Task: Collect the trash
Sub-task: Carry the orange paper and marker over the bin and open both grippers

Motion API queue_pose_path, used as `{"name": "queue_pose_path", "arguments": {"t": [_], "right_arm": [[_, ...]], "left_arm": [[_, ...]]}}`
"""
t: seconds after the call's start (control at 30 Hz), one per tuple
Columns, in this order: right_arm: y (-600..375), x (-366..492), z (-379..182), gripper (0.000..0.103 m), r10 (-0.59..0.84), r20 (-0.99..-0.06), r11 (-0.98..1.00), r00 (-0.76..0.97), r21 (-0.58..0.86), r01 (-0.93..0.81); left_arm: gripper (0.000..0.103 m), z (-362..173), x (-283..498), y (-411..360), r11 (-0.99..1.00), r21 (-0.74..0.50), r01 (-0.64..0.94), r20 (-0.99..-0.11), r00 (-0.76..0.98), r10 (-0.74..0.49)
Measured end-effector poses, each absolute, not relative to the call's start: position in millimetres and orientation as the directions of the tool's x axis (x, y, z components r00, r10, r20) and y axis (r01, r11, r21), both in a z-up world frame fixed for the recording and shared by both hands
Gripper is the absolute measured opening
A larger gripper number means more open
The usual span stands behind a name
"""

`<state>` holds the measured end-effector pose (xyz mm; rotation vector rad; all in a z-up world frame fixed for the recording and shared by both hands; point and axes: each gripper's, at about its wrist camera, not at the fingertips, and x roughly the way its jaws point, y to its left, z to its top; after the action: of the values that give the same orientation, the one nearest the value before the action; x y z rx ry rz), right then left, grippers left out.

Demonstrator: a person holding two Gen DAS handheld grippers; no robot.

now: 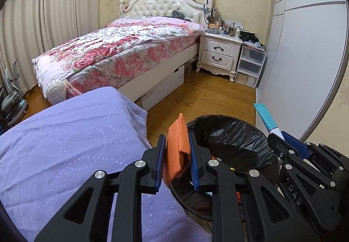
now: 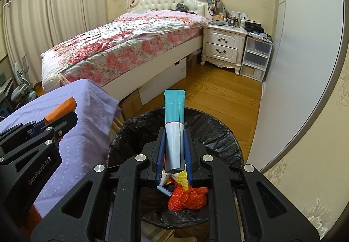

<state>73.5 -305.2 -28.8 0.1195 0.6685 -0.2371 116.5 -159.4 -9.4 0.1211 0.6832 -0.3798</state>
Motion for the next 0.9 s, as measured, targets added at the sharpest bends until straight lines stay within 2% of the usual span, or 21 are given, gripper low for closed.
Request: {"name": "queue_pose_path", "arguments": {"t": [0.7, 0.8, 0.83, 0.87, 0.9], "right_arm": [[-325.6, 91.9, -49.5, 0.018, -0.23, -0.649, 0.945, 0.725, 0.03, 0.327], [-324.8, 91.9, -49.3, 0.019, -0.238, -0.647, 0.943, 0.724, 0.025, 0.332], [-325.1, 92.4, -49.2, 0.019, -0.239, -0.647, 0.943, 0.724, 0.024, 0.333], [-325.0, 92.3, -49.2, 0.02, -0.241, -0.647, 0.942, 0.723, 0.023, 0.334], [-325.4, 92.4, -49.2, 0.029, -0.243, -0.646, 0.942, 0.724, 0.022, 0.336]], "left_arm": [[0.023, -32.8, 137.3, -189.5, 0.917, 0.017, 0.397, -0.691, 0.668, -0.277], [0.038, -34.0, 138.4, -188.9, 0.92, 0.02, 0.391, -0.692, 0.67, -0.27], [0.046, -33.9, 138.4, -188.1, 0.922, 0.019, 0.387, -0.69, 0.672, -0.267], [0.048, -33.5, 138.2, -187.6, 0.923, 0.016, 0.385, -0.688, 0.674, -0.269], [0.048, -33.2, 137.9, -187.3, 0.923, 0.016, 0.385, -0.688, 0.673, -0.269]]}}
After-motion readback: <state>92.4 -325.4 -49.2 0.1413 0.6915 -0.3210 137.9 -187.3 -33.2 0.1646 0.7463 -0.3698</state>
